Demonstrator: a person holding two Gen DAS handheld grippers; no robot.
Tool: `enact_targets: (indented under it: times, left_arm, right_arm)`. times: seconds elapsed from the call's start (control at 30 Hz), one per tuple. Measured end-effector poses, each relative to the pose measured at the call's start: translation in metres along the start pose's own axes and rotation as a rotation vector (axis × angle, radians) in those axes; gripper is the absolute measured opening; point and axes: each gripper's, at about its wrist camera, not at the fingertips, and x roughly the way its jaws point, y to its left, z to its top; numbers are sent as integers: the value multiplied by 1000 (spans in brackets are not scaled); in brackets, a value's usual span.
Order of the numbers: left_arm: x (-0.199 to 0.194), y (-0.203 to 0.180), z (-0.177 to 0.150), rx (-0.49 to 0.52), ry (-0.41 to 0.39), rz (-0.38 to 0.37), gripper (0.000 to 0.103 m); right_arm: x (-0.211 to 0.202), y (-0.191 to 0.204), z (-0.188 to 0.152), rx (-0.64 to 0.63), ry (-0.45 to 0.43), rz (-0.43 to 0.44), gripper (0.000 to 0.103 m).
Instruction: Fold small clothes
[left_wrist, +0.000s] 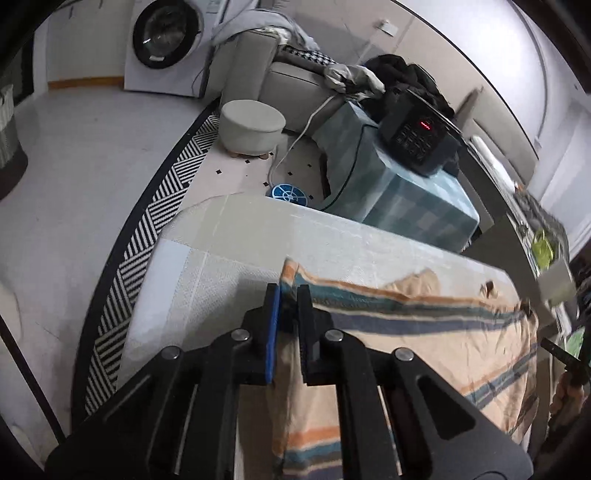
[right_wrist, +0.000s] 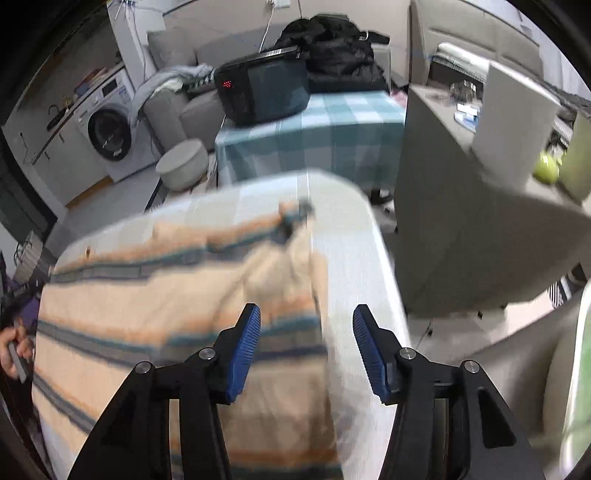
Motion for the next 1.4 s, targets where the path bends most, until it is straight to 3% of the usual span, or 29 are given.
enact_targets:
  times: [0.1,0.2,0.23,0.27,0.43,0.53,0.6,0.67,0.7,0.73,0.77,0.8,0.87,0.97,1.2,1.23,1.27,1.3,1.4]
  left_arm:
    - [-11,-7,-3,35,-3,23,7]
    - [-20,-7,-8,45,-4,36,7]
    - [-24,-7,-11,47,0,45,7]
    - [-28,-7,-14,49,2,48,7]
    - [-60,1,-36,58,-12,55,7]
    - [-77,6,-54,43,-2,64,7]
    - [-88,9,-66,40,13,73,7]
    - [-105,13,-83,18,22,68,7]
    - [-112,14,-90,13,26,62,8]
    - [-123,14,-102,10,35,54,10]
    - [-128,14,-111,11,42,53,17]
    - [-137,13,-123,9,51,52,25]
    - [-152,9,-142,1,55,33,34]
    - [-173,-2,-170,0,47,-7,56]
    - [-183,-32,-222,38,80,-20,61]
    - [-179,-32,-221,35,85,-25,61]
    - [-179,-32,-224,32,90,-31,61]
    - [-179,-33,-226,32,92,-28,61]
    - [-175,-34,-224,57,91,4,61]
  right_arm:
    - [5,-2,-26,-4,49,11,53]
    - [15,2,-38,-41,73,-23,23]
    - [13,3,-40,-45,71,-23,7]
    - [8,6,-42,-60,58,-39,4]
    - [-23,5,-55,-97,21,-42,3]
    - [-18,-2,-62,-78,50,-66,3]
    - [-17,-7,-63,-72,20,-75,7]
    - [-27,-11,-65,-33,26,-88,17]
    - [-38,-14,-70,-9,25,-40,21]
    - [-48,-15,-76,-1,13,-7,34]
    - [-62,-15,-87,-3,-13,10,48]
    - [-74,-15,-99,-11,-35,1,52]
    - [-88,-16,-121,-18,-42,20,52]
    - [-91,-21,-145,-7,-27,29,52]
    - [-61,-25,-144,29,-15,101,51]
    - [-56,-24,-140,22,-11,108,36]
    - [-55,-21,-140,3,-8,103,14]
    - [-54,-18,-140,-29,-10,74,5]
    - [-68,-18,-151,-80,-28,59,4]
